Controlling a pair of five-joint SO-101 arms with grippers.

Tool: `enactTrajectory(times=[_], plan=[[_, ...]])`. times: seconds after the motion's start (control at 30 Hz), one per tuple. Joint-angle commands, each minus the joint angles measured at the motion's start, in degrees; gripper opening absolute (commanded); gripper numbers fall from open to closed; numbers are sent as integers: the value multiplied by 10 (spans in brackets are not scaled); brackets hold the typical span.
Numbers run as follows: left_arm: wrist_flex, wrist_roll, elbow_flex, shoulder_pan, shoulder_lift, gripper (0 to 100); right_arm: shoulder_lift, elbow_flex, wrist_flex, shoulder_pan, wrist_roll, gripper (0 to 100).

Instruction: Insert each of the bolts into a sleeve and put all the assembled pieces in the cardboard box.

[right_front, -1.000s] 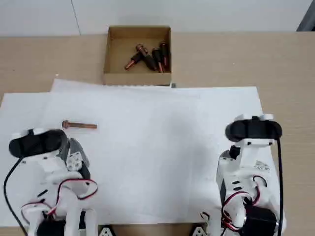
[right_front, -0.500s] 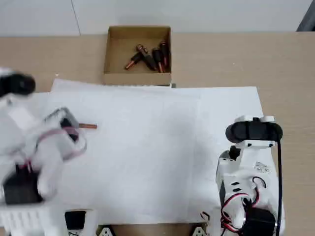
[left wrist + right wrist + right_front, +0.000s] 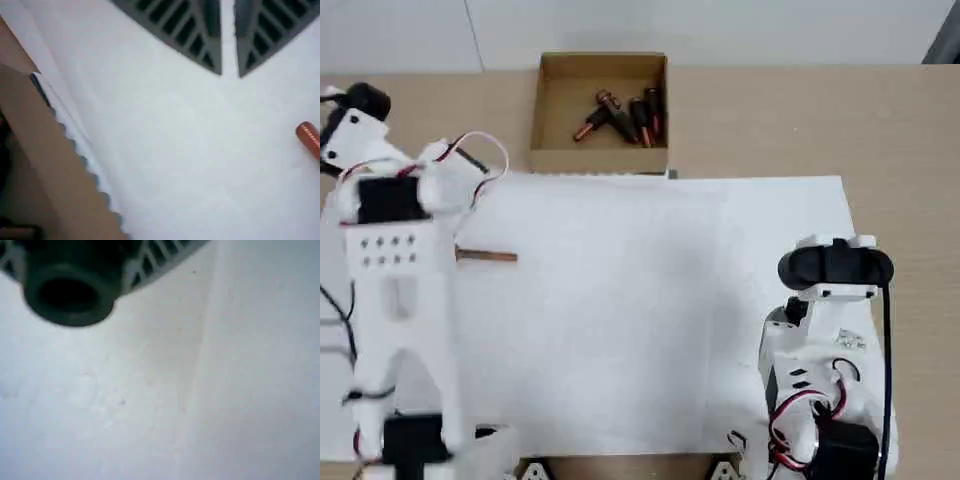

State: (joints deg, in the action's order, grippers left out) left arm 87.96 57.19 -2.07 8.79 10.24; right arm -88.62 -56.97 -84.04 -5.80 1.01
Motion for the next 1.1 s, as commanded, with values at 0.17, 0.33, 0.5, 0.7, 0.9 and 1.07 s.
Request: enactTrajectory(times=[0.17,0.33,0.5,0.7,0.9,1.07], plan=[[24,23,-24,58,-120,11,-2,2,14,-7,-7,4],[32,22,-24,79,-174,60,-3,2,14,-7,-7,4],[18,21,-24,81,-213,102,-3,2,13,-7,-7,4],[-21,20,-24,81,-244,102,-1,-1,13,-7,-7,4],[-58,19,-24,82,-283,102,-4,-14,19,-6,-4,4],[-83,19,-24,83,-302,102,-4,-16,21,-4,-3,4]])
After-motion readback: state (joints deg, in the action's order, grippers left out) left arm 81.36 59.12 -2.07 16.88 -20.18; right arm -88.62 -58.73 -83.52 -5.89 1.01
